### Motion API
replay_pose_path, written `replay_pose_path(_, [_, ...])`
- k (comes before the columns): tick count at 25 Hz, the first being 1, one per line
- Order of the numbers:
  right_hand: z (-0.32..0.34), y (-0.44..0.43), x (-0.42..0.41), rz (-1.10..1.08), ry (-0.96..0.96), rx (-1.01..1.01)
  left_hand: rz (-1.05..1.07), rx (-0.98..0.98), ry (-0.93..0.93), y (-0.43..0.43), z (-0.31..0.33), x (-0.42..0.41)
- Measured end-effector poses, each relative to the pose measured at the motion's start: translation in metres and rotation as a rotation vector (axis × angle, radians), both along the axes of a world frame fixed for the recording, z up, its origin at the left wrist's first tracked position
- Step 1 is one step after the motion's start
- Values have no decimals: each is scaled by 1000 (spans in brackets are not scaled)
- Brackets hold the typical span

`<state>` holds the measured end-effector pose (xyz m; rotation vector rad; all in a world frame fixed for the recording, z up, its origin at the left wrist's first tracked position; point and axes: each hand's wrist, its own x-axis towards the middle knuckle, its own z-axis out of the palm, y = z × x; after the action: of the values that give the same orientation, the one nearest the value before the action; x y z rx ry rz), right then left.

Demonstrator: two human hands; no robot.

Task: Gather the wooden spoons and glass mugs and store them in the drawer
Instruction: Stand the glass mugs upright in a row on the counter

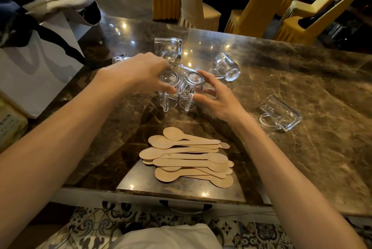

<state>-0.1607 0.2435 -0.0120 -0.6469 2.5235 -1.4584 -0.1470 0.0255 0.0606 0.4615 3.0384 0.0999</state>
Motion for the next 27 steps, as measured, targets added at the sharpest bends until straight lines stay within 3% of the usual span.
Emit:
replay_pose_path(16, [12,14,4,62,-103,-60,53,578,10,-20,-37,18])
replay_pose_path(19, [18,23,-4,25,-114,-101,161,740,88,-34,-43,22])
replay_pose_path(22, [18,21,-18,-161,-65,-145,383,862,314,-52,-54,21])
replay_pose_path(27, [8,6,-41,-288,-90,-99,584,752,413,-79,-73,8])
